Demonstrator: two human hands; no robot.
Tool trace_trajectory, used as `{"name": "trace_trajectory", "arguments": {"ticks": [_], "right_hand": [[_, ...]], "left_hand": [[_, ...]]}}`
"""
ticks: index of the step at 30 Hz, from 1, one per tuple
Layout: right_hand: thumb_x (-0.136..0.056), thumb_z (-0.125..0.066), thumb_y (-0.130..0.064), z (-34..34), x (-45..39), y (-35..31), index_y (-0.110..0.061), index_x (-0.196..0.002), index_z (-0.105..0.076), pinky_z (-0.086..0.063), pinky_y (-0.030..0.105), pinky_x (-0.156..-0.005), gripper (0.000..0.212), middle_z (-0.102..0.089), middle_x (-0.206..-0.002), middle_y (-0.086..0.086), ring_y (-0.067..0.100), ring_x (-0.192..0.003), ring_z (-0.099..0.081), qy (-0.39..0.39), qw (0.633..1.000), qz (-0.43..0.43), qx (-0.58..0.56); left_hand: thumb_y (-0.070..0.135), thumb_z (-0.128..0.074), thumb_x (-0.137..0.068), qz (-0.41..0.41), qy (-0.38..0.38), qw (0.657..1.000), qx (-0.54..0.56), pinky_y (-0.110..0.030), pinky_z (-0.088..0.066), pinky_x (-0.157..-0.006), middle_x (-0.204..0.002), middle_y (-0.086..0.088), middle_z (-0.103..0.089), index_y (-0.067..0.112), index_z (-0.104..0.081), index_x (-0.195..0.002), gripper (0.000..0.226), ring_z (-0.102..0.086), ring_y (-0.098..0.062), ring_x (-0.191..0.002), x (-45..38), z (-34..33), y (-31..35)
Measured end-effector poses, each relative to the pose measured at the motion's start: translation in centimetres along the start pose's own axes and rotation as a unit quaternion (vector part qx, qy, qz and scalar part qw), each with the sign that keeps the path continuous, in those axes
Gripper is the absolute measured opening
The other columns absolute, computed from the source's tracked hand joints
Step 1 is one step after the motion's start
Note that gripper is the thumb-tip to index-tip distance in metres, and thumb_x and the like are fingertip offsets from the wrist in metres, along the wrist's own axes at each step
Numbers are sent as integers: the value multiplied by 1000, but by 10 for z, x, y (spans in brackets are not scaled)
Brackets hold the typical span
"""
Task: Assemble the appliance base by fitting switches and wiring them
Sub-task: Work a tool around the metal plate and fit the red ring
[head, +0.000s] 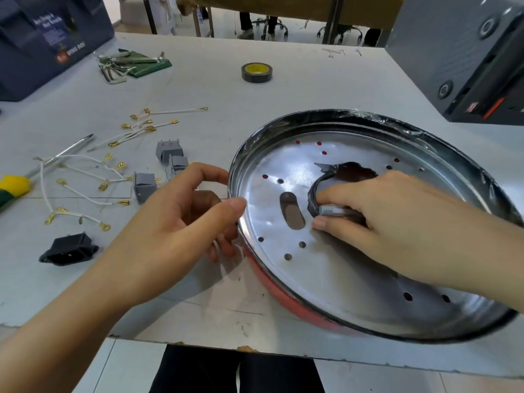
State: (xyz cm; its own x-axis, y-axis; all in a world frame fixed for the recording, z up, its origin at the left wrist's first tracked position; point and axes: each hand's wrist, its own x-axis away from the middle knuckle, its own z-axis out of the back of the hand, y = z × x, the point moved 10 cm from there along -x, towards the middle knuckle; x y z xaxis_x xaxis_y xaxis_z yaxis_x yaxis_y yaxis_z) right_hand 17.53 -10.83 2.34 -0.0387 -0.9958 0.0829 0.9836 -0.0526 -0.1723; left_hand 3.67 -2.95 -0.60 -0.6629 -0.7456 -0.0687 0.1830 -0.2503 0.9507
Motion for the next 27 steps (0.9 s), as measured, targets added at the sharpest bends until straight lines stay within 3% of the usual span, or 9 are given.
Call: {"name": "trace_trajectory", "arguments": {"ticks": [1, 6, 15, 17, 19, 22, 24, 25, 27], "right_hand": [[-76, -26, -60, 0, 0, 1, -32, -85, -53, -33, 22, -53, 40, -48, -58, -12, 4, -53, -41, 6, 1000, -3, 9], [-76, -19, -62, -4, -1, 4, -38, -88, -44, -41, 33, -63, 37, -38, -64, -11, 15, -65, -41, -9, 999, -20, 33], [-75, -24, -59, -3, -1, 1, -30, -88, -53, -33, 19, -53, 43, -41, -54, -7, 3, -52, -39, -17, 1000, -6, 20], [-75, -25, -58, -5, -2, -4, -26, -82, -52, -36, 13, -58, 42, -53, -68, -28, -9, -64, -47, -34, 999, 19, -3], [-75, -26, -57, -11, -3, -7, -26, -76, -48, -34, 5, -66, 39, -27, -76, -61, -26, -73, -38, -65, 997, 34, -13], [-78, -29, -56, -13, -4, -10, -26, -67, -40, -33, 3, -67, 34, -20, -76, -65, -29, -73, -37, -87, 995, 41, -12], [-81, -30, -55, -11, -4, -12, -28, -63, -35, -33, 3, -66, 32, -41, -75, -52, -29, -72, -37, -71, 996, 52, -8], [-78, -28, -56, -9, -4, -12, -29, -63, -34, -35, 6, -63, 32, -55, -69, -27, -24, -70, -41, -63, 997, 49, -3], [-73, -21, -59, -8, -3, -12, -31, -65, -33, -34, 15, -54, 32, -41, -57, -7, -3, -58, -45, -40, 998, 48, 21]], "left_hand": [[57, -54, -67, 0, -1, 1000, -9, -17, -51, -55, -71, -2, -70, 46, -58, -95, 30, -65, -12, -55, 0, 0, -1], [61, -51, -68, -3, -2, 999, -40, -19, -51, -60, -75, -2, -71, 51, -57, -98, 32, -66, -12, -59, 0, -2, -4], [54, -53, -68, 7, 13, 999, -37, -15, -51, -61, -70, -1, -72, 42, -63, -91, 27, -69, -14, -60, -3, 0, -2], [42, -56, -74, 9, 20, 999, -33, -15, -51, -60, -70, -3, -72, 37, -66, -90, 20, -68, -14, -60, -6, 2, -2], [35, -52, -77, 7, 24, 999, -33, -16, -51, -58, -69, -4, -71, 34, -67, -92, 21, -67, -14, -58, -8, 3, 0], [32, -49, -80, -5, 22, 999, -49, -16, -51, -56, -68, -4, -70, 30, -69, -93, 24, -66, -12, -55, -9, 2, 4], [29, -48, -81, -13, 26, 998, -49, -19, -52, -56, -67, -4, -70, 30, -71, -90, 24, -65, -12, -54, -9, 2, 6], [28, -48, -81, -16, 26, 998, -49, -19, -52, -56, -66, -4, -70, 30, -71, -89, 24, -64, -13, -54, -9, 2, 6], [28, -47, -82, -23, 24, 998, -57, -17, -51, -55, -66, -3, -70, 30, -71, -88, 24, -64, -12, -54, -8, 0, 8]]}}
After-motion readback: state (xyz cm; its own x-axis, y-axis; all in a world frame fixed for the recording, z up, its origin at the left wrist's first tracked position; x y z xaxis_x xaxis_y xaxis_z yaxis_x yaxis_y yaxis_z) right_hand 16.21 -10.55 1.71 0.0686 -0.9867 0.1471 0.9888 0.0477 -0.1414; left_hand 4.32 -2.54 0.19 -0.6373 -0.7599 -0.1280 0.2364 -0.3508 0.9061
